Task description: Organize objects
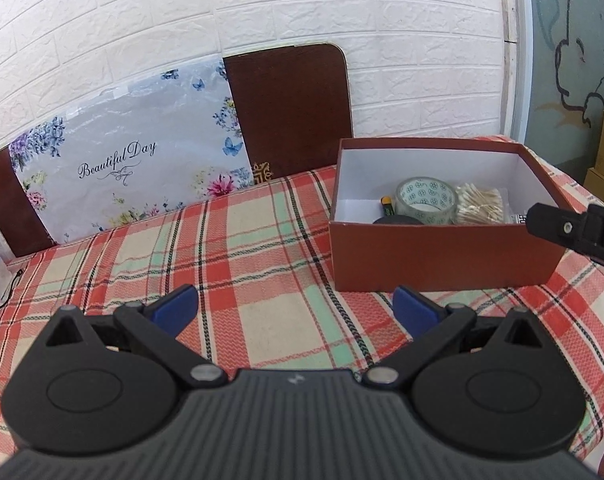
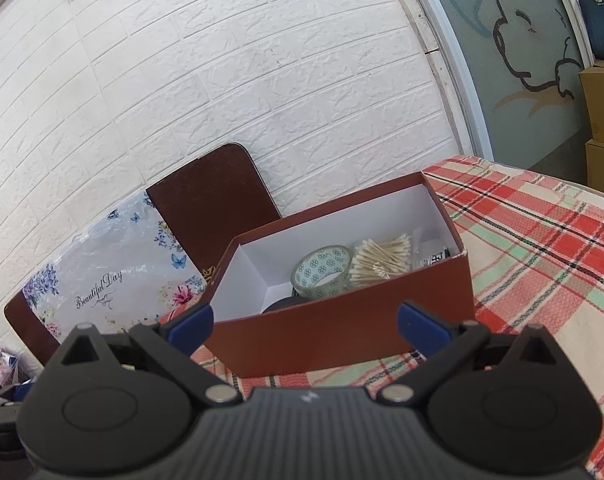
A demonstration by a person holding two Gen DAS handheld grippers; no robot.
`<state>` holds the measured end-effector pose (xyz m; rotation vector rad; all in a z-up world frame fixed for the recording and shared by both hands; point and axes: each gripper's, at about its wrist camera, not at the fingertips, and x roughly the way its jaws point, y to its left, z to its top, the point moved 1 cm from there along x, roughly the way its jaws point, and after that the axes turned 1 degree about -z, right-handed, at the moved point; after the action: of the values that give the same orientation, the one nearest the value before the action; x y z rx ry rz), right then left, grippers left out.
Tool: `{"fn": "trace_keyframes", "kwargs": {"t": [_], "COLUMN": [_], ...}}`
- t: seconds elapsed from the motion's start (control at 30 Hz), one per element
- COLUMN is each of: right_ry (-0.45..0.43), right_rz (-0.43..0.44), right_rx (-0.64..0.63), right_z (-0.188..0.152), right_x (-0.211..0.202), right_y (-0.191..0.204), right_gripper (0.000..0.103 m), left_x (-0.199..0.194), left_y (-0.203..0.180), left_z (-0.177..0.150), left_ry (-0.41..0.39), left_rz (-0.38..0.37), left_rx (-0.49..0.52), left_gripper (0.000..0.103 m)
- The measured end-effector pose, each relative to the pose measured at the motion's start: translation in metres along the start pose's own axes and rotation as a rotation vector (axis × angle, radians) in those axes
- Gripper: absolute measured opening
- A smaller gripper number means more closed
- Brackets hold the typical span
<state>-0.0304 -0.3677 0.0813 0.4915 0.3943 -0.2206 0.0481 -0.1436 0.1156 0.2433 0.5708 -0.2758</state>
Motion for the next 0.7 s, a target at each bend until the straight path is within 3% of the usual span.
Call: {"fn": "trace_keyframes", "kwargs": {"t": [0.5,0.7], "right_ry": [-0.070,-0.061], "right_rz": [-0.036,-0.037], "right_rx": [-0.050,-0.039], "right_z": [0.0013,0.0010], "right_x": [-0.0069,-0.0053], "right_y": [0.0008,-0.0027], "right_gripper": [0.103,0.103], "left_x": [-0.0002,-0.0005], "left_y": [-0.0072,-0.0069], "left_z": [-0.0011,-0.0018], "left_ry": [0.027,0.028], "left_rz": [-0.028,-0.031], "left_rx": [0.011,0.009], "left_gripper": [0.103,0.103]}}
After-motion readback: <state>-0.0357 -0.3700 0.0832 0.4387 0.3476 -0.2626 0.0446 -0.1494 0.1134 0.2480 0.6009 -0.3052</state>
